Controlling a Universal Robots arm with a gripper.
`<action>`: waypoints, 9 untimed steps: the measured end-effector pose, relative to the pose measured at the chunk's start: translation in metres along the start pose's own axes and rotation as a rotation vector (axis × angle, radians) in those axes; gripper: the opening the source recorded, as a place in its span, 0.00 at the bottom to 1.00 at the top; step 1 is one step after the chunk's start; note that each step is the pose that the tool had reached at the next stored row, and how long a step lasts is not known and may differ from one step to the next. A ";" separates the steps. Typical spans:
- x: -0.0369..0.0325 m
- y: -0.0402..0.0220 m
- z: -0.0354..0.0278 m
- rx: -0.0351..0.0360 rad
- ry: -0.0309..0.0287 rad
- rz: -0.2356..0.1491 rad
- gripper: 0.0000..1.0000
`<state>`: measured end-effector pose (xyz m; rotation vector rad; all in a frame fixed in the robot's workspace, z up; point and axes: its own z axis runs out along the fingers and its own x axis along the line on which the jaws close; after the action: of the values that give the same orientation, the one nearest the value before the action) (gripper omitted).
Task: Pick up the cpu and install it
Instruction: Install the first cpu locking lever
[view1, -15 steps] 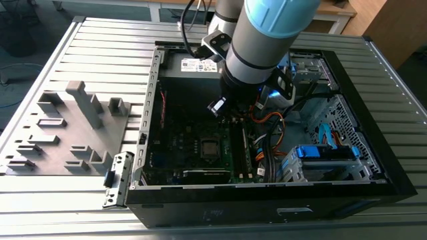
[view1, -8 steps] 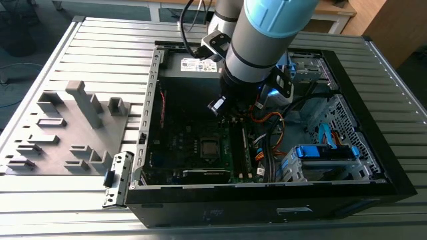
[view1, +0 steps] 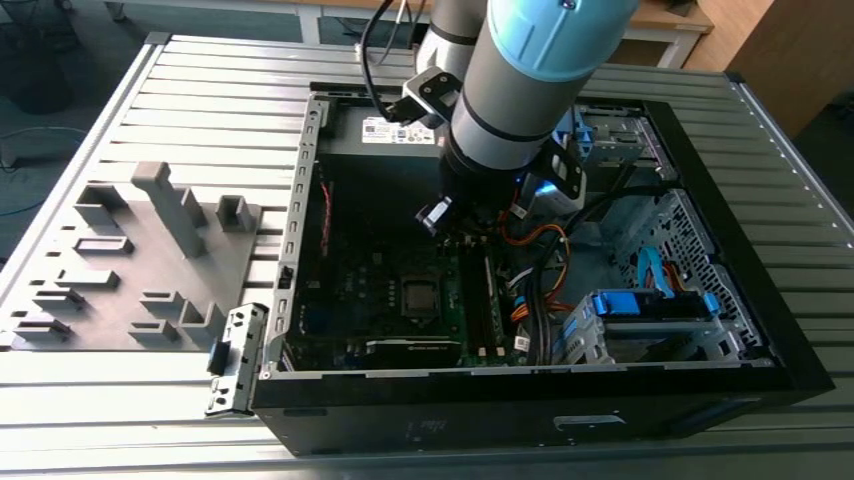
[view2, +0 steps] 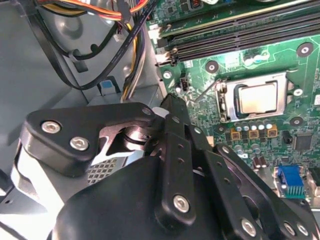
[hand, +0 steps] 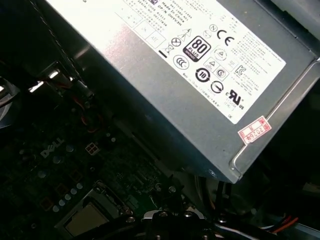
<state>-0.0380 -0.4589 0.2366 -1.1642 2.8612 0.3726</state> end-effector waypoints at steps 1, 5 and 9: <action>0.0002 -0.0001 0.0000 0.0009 0.0009 0.000 0.11; 0.0009 -0.0007 0.0000 0.0049 0.0048 -0.001 0.11; 0.0020 -0.0017 -0.0004 0.0095 0.0097 -0.001 0.11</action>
<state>-0.0381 -0.4615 0.2364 -1.1696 2.8670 0.3539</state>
